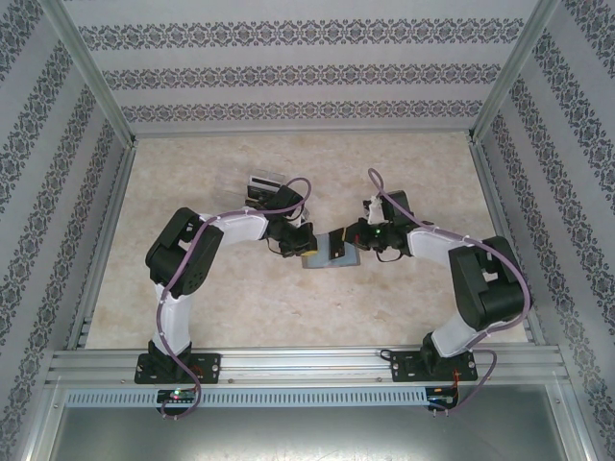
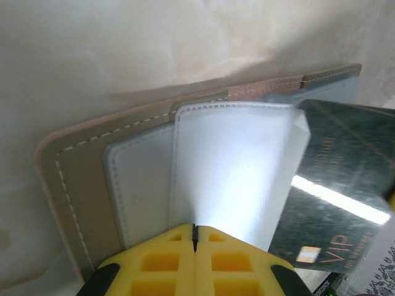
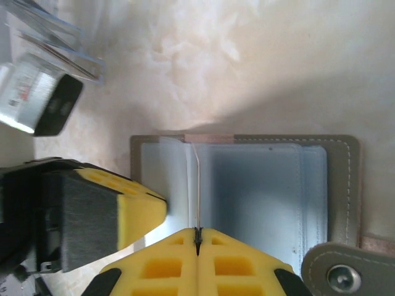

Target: Take the credit cards out of the card holder

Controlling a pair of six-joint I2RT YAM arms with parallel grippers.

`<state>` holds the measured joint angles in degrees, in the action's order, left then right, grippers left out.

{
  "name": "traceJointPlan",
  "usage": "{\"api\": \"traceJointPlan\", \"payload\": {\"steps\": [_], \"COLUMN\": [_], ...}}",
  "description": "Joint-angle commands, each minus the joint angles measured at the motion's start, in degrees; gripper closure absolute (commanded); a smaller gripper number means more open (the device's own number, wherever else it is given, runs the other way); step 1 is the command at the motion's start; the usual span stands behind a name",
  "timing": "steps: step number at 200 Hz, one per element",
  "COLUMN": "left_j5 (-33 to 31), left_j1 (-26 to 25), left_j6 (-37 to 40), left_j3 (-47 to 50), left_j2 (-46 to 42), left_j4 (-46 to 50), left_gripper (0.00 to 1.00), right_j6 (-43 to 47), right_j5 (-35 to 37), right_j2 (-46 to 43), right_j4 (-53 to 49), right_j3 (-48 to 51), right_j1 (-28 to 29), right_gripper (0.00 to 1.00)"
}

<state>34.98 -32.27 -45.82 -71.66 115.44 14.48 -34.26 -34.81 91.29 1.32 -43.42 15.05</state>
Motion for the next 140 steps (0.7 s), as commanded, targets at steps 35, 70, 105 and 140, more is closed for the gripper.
{"api": "traceJointPlan", "payload": {"steps": [35, 70, 105, 140], "left_j5": [4.97, 10.08, 18.56, 22.16], "left_j1": [2.18, 5.46, 8.17, 9.54], "left_j6": [-2.56, -6.85, -14.43, -18.86], "left_j3": [2.06, 6.81, 10.75, 12.11], "left_j2": [-8.40, -12.57, -12.37, -12.13], "left_j4": [-6.95, -17.17, -31.88, -40.36], "left_gripper": [0.61, 0.36, 0.29, 0.30], "right_j6": [0.07, -4.19, -11.47, -15.75], "right_j5": [-5.55, -10.82, -16.56, -19.47], "right_j2": [-7.76, -7.74, -4.99, -2.67], "right_j4": [5.30, 9.63, 17.76, 22.35], "right_j3": [2.21, 1.33, -0.73, -3.45], "right_j1": [-2.54, -2.51, -1.91, -0.47], "right_gripper": [1.00, 1.00, 1.00, 1.00]}}
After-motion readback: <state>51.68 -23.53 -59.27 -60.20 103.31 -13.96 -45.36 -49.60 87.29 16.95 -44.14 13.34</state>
